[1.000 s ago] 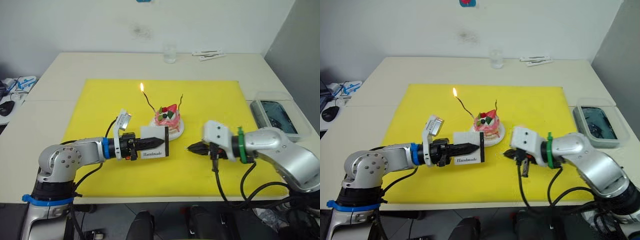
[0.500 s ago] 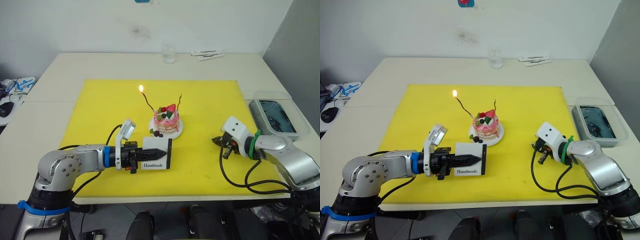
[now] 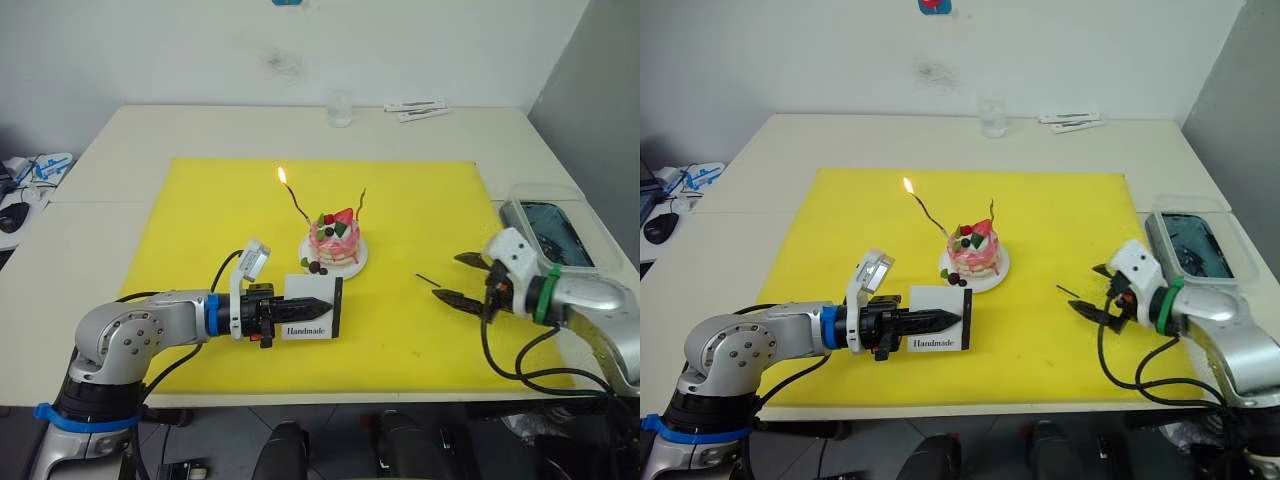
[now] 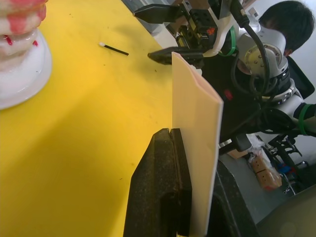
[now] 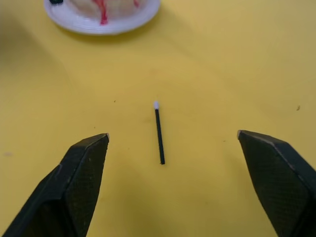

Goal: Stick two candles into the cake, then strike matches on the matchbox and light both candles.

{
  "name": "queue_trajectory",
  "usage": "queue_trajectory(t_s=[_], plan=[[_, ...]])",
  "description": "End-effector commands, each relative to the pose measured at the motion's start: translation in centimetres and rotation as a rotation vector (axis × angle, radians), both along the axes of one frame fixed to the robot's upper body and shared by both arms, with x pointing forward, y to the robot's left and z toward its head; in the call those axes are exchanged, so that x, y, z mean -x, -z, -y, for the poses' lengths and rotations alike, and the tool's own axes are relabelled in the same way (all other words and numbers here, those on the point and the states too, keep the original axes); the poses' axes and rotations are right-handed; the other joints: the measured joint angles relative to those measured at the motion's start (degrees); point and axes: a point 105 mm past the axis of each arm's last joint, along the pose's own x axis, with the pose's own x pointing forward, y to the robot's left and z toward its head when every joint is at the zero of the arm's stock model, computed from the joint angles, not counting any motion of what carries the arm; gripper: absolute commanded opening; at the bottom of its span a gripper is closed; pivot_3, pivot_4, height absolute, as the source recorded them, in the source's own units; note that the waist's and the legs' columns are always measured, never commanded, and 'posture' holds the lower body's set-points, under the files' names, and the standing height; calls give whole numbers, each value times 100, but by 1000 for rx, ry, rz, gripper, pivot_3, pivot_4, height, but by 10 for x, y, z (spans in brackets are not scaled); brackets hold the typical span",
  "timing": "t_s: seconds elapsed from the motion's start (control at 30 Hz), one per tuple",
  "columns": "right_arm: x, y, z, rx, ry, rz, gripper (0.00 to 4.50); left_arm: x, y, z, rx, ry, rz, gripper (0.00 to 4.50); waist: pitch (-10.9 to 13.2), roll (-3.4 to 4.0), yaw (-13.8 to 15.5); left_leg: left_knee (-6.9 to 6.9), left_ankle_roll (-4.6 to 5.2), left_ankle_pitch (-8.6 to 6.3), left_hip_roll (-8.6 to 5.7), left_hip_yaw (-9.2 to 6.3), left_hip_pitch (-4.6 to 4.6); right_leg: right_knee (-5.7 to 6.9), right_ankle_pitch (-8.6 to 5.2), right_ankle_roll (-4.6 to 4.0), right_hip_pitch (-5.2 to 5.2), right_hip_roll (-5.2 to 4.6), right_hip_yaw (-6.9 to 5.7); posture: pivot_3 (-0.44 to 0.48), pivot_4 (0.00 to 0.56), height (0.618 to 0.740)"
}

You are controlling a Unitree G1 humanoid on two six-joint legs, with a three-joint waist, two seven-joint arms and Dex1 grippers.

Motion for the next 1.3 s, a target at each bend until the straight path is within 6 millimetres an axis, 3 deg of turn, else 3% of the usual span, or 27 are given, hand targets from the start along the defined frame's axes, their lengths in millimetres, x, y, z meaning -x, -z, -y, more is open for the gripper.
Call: queue_trajectory(t_s=[0.03,0.27,0.7,0.8,1.13,1.3], plan=[[-4,-5,-3,-36,-21,96,4248,2,-9,1,6,12,38,0,0,0,-23,1,0,0,0,1,2,2,1,1,0,0,1,0,150,740],[-18,12,-21,-92,-51,109,4248,1,-10,1,4,17,39,0,0,0,-43,3,1,1,1,1,8,11,3,1,0,3,4,0,150,740],[-30,28,-28,-103,-63,102,4248,5,-12,0,3,7,38,0,0,0,-15,1,0,1,1,1,6,9,2,-3,0,2,4,0,150,740],[-30,31,-27,-100,-59,101,3690,4,-12,0,4,5,38,0,0,0,-14,2,1,1,1,-2,8,13,2,-3,1,2,3,0,150,740],[-30,37,-28,-98,-44,97,50,3,-13,0,5,6,34,0,0,1,-14,4,1,2,1,-1,10,16,3,-2,2,2,4,0,150,740],[-26,36,-30,-98,-60,95,18,3,-13,-1,5,7,33,0,0,1,-13,4,0,2,1,-1,11,16,3,-3,2,2,3,0,150,740]])
